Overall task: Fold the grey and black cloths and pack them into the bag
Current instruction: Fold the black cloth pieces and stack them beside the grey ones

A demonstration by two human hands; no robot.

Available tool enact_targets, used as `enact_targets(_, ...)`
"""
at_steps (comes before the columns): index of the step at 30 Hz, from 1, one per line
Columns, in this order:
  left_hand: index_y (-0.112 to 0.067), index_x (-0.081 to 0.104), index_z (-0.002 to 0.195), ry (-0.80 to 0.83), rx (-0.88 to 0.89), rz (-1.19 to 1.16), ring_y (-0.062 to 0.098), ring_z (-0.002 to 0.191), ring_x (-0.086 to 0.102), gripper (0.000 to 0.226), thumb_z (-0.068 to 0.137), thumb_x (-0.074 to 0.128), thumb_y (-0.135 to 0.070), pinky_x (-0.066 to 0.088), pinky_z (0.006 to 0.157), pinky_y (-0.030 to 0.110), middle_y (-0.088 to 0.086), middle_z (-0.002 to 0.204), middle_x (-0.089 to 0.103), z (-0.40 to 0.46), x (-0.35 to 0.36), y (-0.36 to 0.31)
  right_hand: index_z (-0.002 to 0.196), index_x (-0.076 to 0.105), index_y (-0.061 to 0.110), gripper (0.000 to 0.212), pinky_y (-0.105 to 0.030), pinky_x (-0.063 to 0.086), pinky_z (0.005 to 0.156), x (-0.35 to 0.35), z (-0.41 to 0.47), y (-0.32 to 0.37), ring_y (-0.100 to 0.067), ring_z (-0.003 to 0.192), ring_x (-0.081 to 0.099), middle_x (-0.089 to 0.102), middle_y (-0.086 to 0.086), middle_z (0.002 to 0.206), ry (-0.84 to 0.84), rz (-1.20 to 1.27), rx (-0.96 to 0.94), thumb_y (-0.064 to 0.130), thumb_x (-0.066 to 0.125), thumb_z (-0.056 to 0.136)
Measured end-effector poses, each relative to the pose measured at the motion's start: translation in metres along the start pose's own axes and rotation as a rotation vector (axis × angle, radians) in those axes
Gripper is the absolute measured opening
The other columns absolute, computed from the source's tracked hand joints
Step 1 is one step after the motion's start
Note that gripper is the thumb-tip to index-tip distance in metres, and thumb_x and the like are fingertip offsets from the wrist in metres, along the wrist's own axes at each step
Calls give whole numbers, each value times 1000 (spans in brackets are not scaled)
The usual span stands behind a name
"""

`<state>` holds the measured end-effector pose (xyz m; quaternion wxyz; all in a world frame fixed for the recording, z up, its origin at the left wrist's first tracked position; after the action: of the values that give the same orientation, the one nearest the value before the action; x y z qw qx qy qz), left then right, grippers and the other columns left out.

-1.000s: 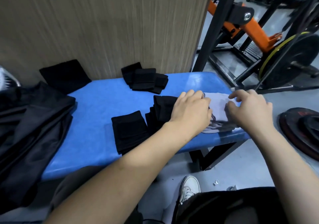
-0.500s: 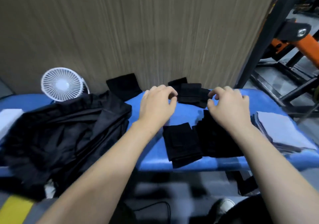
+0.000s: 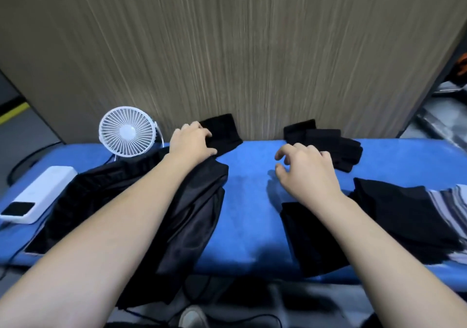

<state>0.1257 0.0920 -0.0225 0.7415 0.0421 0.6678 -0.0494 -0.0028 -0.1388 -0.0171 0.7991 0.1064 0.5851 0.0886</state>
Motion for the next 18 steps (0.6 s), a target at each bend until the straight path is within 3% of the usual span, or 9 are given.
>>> enact_targets(3, -29, 59, 134, 73, -9, 36, 25, 127, 46, 65, 79, 70, -62, 35, 104, 38, 2, 135, 51, 9, 17, -8, 118, 60, 27, 25, -39, 35, 93, 5, 4, 1, -22, 105, 54, 63, 5, 109, 19, 28, -6, 35, 52, 96)
enact_targets(7, -29, 62, 127, 109, -45, -65, 25, 124, 51, 53, 81, 73, -53, 43, 98, 40, 2, 130, 54, 14, 28, -8, 121, 58, 27, 27, -39, 36, 95, 11, 10, 4, -22, 106, 54, 62, 5, 111, 70, 44, -15, 36, 51, 96)
enact_targets(11, -28, 71, 114, -50, 9, -53, 26, 112, 61, 21, 95, 61, -31, 42, 85, 35, 0, 119, 68, 11, 20, -11, 122, 57, 27, 29, -40, 36, 96, 19, 13, 10, -23, 109, 54, 62, 3, 113, 119, 70, -22, 37, 51, 97)
enact_targets(14, -28, 73, 112, -146, 102, -59, 24, 104, 63, 21, 98, 59, -35, 37, 83, 35, -2, 107, 72, 1, 16, -21, 124, 57, 25, 30, -41, 36, 98, 21, 12, 13, -24, 111, 54, 62, 2, 115, 126, 84, -28, 38, 52, 97)
enact_targets(18, -30, 73, 111, -231, 206, -200, 23, 101, 63, 20, 97, 59, -31, 47, 75, 36, -3, 103, 67, -23, 2, -44, 127, 53, 21, 35, -40, 36, 96, 23, 11, 12, -24, 113, 55, 63, 0, 118, 155, 116, -1, 36, 53, 96)
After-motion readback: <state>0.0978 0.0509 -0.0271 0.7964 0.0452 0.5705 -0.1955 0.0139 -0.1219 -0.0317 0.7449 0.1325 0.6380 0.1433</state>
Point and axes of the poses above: each hand's wrist, its own z-axis towards the middle knuckle, its own x-axis out of the palm, y = z × x, the point moved 6 cm from there along z, towards the middle knuckle
